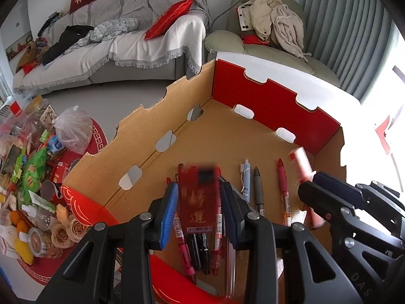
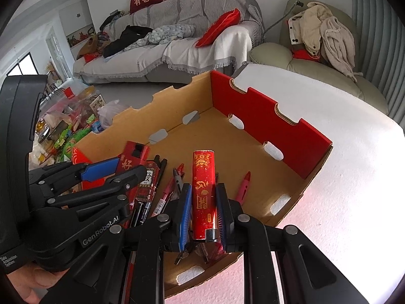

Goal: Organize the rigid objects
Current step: 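Carry the red card box and red tube over the cardboard box and open both grippers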

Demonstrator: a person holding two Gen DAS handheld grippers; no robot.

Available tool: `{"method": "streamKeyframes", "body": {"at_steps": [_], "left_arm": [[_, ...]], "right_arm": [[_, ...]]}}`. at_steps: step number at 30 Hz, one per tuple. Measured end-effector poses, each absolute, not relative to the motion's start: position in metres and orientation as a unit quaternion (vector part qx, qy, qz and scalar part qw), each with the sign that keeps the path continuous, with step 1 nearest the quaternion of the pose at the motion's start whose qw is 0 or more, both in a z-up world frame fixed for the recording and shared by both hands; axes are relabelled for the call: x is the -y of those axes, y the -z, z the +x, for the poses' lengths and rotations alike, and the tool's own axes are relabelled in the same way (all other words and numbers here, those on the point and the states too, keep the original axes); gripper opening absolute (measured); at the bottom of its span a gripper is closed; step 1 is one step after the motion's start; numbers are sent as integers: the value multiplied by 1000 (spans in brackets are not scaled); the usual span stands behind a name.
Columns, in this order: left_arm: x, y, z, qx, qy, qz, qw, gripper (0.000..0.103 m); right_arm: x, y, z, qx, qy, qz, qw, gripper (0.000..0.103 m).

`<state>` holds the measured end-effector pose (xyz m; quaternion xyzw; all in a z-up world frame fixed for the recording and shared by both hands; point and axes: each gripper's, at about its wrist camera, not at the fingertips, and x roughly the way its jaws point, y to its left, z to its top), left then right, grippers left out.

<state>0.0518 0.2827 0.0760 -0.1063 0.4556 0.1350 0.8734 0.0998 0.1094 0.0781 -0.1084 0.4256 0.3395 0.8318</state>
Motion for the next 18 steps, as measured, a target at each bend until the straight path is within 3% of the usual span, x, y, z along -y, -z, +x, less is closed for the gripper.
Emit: {"method": "streamKeyframes", "body": {"at_steps": [3, 4, 5, 6, 7, 18], "left_arm": [[-281, -79, 50, -450, -136, -104, 876, 64], [-281, -80, 50, -449, -136, -102, 877, 65], [-280, -80, 50, -448, -136, -101, 878, 65], [-281, -81, 49, -447, -138, -100, 878, 67], [-281, -82, 49, -447, -137, -100, 878, 68], [-285, -83, 48, -450, -154, -87, 875, 77]], "right_arm": [[-108, -78, 101, -422, -332, -107, 837, 21], [-107, -78, 101, -419, -328, -110, 839, 23], [-105, -78, 102, -421, -325, -110, 840, 30], [-103, -78, 103, -422, -322, -106, 841, 52], [-101, -79, 104, -421, -319, -104, 843, 60], [-88, -96, 101, -395, -310, -95, 860, 60]]}}
